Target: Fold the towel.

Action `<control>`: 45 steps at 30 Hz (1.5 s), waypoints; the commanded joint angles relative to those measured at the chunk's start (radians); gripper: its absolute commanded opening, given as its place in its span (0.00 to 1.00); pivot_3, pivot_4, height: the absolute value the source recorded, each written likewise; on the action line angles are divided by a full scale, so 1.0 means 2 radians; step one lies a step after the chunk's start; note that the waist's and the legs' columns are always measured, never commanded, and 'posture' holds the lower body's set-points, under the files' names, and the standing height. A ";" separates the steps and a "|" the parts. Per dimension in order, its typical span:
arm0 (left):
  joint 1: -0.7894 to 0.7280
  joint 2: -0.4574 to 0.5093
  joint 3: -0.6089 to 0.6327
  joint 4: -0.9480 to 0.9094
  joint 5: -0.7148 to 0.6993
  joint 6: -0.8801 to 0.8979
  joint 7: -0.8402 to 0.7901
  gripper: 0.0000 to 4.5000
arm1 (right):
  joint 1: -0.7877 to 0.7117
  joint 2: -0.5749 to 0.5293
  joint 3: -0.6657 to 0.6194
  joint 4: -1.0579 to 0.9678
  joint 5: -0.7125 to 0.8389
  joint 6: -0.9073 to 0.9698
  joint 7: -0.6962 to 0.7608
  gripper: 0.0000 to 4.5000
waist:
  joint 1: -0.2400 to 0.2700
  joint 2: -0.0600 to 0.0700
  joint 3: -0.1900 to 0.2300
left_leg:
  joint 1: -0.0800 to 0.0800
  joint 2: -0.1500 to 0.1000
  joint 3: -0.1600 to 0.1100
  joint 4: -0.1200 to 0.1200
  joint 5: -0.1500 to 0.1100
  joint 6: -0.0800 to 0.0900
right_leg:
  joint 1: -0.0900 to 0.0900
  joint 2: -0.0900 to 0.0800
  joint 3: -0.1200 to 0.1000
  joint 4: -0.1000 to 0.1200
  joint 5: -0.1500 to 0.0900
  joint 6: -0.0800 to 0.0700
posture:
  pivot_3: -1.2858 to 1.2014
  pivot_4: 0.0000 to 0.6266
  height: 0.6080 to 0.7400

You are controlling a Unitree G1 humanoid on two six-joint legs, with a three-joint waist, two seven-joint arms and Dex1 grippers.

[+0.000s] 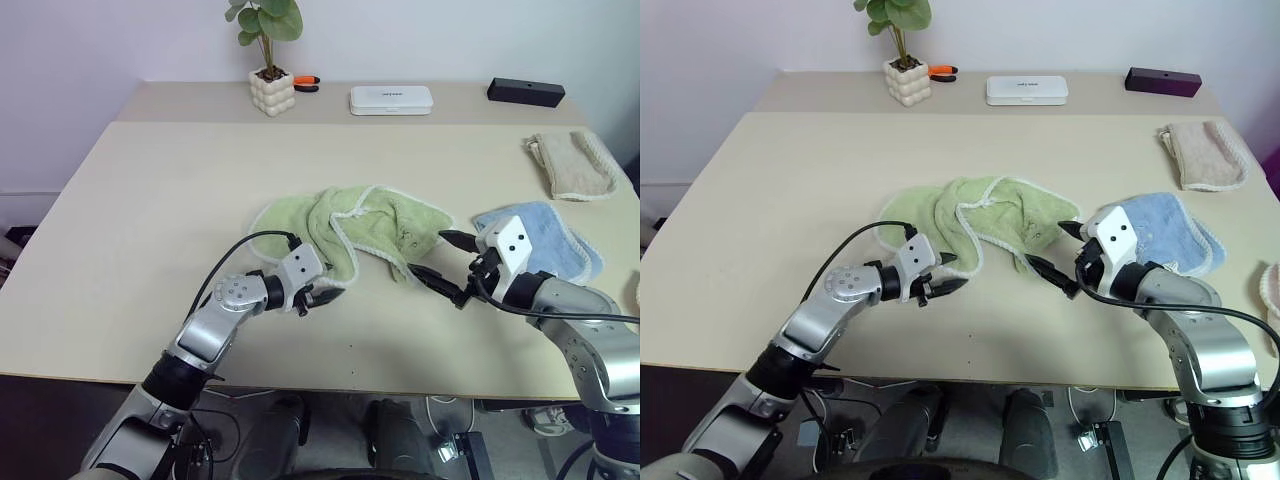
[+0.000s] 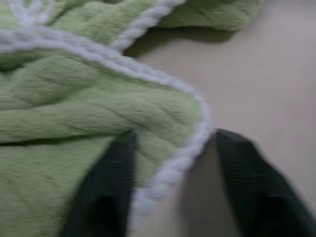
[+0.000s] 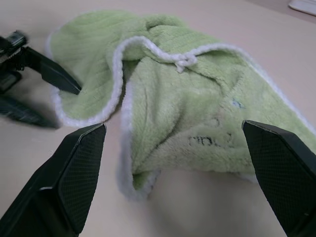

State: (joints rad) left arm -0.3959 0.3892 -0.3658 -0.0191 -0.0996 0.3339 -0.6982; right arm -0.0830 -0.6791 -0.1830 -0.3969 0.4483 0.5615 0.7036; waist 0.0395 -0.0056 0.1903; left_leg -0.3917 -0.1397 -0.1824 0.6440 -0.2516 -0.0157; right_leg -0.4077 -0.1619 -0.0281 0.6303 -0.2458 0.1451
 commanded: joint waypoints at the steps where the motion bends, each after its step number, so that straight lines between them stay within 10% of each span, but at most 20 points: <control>1: 0.001 -0.003 0.018 0.024 0.018 -0.003 0.023 0.14 | -0.005 0.001 -0.007 -0.023 0.011 0.001 -0.003 1.00 | -0.001 0.000 0.000 | 0.000 0.000 0.000 0.000 0.000 0.000 | 0.000 0.000 0.000 0.000 0.000 0.000 | 0.52 0.24 1.00; 3: 0.001 -0.006 0.024 0.028 0.020 -0.009 0.032 0.01 | -0.002 -0.001 -0.009 -0.025 0.012 0.000 -0.003 1.00 | -0.001 0.000 0.000 | 0.000 0.000 0.000 0.000 0.000 0.000 | 0.000 0.001 0.000 0.000 0.000 0.000 | 0.52 0.24 1.00; 10: 0.033 0.018 0.099 -0.033 -0.037 -0.015 0.009 0.01 | -0.006 -0.008 -0.002 -0.014 -0.004 -0.009 -0.004 1.00 | -0.002 0.000 0.000 | 0.000 0.003 0.001 0.000 0.000 0.000 | -0.001 0.003 0.001 0.000 0.001 -0.001 | 0.52 0.24 1.00; 22: 0.151 0.148 0.207 -0.124 -0.129 0.026 -0.091 0.01 | -0.221 0.031 0.055 0.263 -0.086 -0.008 -0.053 1.00 | -0.015 0.001 0.001 | 0.000 0.006 0.003 -0.001 -0.001 -0.002 | -0.002 0.006 0.003 -0.001 0.002 -0.004 | 0.52 0.24 1.00; 31: 0.158 0.141 0.203 -0.131 -0.124 0.019 -0.075 0.01 | -0.373 0.069 0.084 0.564 -0.153 -0.067 -0.064 1.00 | -0.016 0.000 0.001 | 0.000 0.007 0.006 -0.006 0.001 -0.004 | -0.006 0.006 0.007 -0.001 0.003 -0.004 | 0.52 0.24 1.00; 39: 0.173 0.138 0.212 -0.141 -0.126 0.019 -0.063 0.01 | -0.385 0.056 0.101 0.585 -0.165 -0.051 0.010 1.00 | -0.028 0.000 0.000 | 0.000 0.007 0.008 -0.006 0.001 -0.004 | -0.008 0.006 0.009 -0.001 0.003 -0.004 | 0.52 0.24 1.00; 45: 0.172 0.138 0.210 -0.139 -0.125 0.018 -0.062 0.00 | -0.381 0.048 0.106 0.574 -0.175 -0.046 0.030 0.38 | -0.027 0.000 0.000 | 0.000 0.007 0.008 -0.006 0.000 -0.003 | -0.008 0.006 0.009 0.000 0.003 -0.005 | 0.52 0.24 1.00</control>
State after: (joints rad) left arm -0.0483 0.6613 0.0269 -0.2744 -0.3401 0.3835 -0.8247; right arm -0.8578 -0.5702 0.0154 0.7660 0.1203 0.4598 0.7487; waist -0.0149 -0.0056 0.1910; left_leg -0.3906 -0.1256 -0.1662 0.6314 -0.2506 -0.0227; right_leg -0.4230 -0.1490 -0.0107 0.6304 -0.2387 0.1352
